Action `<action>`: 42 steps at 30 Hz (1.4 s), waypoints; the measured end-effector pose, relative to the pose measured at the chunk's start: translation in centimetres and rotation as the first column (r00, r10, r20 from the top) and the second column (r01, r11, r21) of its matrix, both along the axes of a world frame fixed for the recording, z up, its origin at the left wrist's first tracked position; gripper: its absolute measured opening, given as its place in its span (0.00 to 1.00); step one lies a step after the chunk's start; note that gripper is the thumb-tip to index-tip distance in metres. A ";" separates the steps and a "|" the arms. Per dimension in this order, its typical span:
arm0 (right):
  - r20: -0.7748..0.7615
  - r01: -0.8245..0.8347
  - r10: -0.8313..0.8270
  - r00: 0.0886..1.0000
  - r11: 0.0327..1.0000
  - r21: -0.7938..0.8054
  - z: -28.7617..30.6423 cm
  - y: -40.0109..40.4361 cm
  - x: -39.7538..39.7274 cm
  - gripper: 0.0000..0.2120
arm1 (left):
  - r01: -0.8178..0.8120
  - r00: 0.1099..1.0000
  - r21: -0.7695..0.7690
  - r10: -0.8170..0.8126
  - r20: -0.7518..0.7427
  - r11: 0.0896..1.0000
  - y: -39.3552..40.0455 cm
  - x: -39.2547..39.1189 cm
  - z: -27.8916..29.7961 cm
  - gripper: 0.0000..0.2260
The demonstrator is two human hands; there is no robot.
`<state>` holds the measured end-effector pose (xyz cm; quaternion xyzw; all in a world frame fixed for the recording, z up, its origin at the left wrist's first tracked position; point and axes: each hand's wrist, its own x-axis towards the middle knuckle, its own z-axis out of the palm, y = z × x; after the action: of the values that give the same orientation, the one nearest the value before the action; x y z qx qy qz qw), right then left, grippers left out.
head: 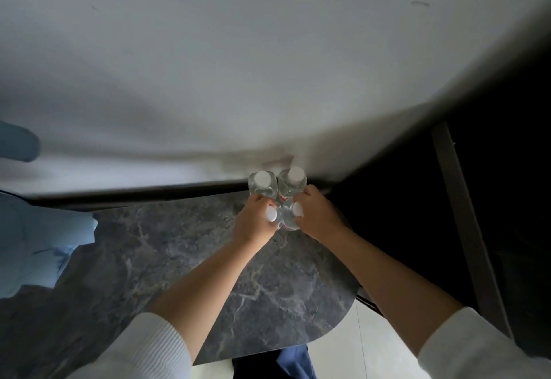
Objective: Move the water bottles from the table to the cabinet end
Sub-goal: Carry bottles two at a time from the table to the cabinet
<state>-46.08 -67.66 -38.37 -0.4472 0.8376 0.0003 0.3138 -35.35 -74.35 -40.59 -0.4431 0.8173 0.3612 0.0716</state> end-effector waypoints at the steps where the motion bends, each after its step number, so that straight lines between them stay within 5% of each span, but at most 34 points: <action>1: -0.004 -0.007 0.007 1.000 1.000 0.003 0.0 0.0 0.1 0.14 | -0.003 1.000 0.004 0.004 -0.007 1.000 -0.2 0.0 -0.1 0.14; 14: 0.010 -0.019 0.018 1.000 0.997 0.070 -0.3 0.0 0.5 0.17 | 0.097 0.994 0.073 -0.099 0.033 0.993 -0.7 0.1 -0.3 0.17; 19: -0.097 -0.060 0.076 0.992 0.986 0.158 0.9 -0.1 1.3 0.18 | 0.120 0.990 0.096 -0.126 0.067 0.988 -0.8 0.7 1.2 0.28; 24: -0.235 -0.125 0.162 0.959 0.979 0.162 3.4 -0.6 2.6 0.26 | 0.099 0.989 -0.022 -0.096 0.115 0.995 -1.0 3.5 4.1 0.17; 34: -0.318 -0.509 0.499 0.806 0.859 0.058 9.9 -4.1 11.5 0.18 | -0.250 0.940 -0.235 0.293 0.174 0.939 0.6 16.8 9.8 0.10; 42: -0.286 -0.830 0.784 0.551 0.551 -0.089 13.7 -3.6 27.7 0.20 | -0.631 0.687 -0.325 0.702 0.187 0.704 8.4 33.2 14.7 0.13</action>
<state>-18.40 -71.23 -24.64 -0.8112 0.5593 0.1027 0.1365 -2.18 -65.93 -25.93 -0.7653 0.6143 0.1923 0.0033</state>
